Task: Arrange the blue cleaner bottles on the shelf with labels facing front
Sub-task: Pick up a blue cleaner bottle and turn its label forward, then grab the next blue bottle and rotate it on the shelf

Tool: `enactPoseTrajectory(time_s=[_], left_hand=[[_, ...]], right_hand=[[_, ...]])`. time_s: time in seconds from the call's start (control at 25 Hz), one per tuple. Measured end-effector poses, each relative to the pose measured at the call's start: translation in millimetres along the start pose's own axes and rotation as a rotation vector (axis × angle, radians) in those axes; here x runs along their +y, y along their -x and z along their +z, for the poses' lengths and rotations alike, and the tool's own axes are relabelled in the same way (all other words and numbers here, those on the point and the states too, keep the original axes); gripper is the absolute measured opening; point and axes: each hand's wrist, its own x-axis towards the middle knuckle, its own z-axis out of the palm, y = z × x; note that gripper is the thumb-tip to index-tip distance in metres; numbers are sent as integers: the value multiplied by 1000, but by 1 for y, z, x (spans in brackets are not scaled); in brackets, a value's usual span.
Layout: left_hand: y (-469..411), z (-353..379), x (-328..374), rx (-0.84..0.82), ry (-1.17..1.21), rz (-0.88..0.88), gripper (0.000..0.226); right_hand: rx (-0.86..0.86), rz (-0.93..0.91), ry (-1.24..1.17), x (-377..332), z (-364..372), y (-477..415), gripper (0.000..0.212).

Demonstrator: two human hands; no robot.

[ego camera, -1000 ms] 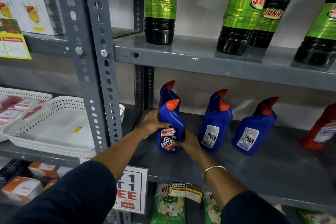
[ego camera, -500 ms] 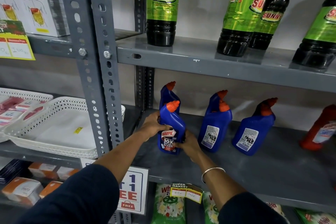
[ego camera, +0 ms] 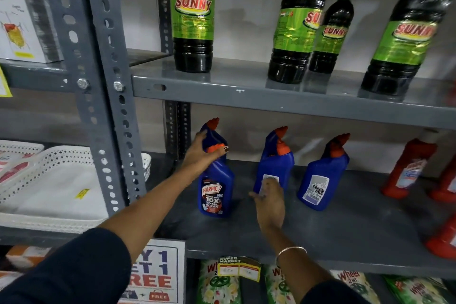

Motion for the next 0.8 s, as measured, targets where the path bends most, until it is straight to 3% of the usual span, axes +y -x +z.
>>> enactPoseTrajectory(time_s=[0.12, 0.24, 0.36, 0.48, 0.8], left_hand=[[1, 39, 34, 227, -213, 353, 61], [-2, 87, 45, 190, -195, 438, 51], [-17, 118, 39, -125, -196, 302, 49], [-40, 130, 15, -436, -352, 136, 51], [-54, 135, 11, -443, -297, 42, 47]], right_hand=[[224, 53, 77, 9, -25, -16, 55], [112, 157, -51, 32, -38, -36, 49], [-103, 236, -166, 49, -39, -53, 42], [-199, 171, -126, 54, -35, -63, 35], [-295, 130, -155, 58, -54, -81, 36]])
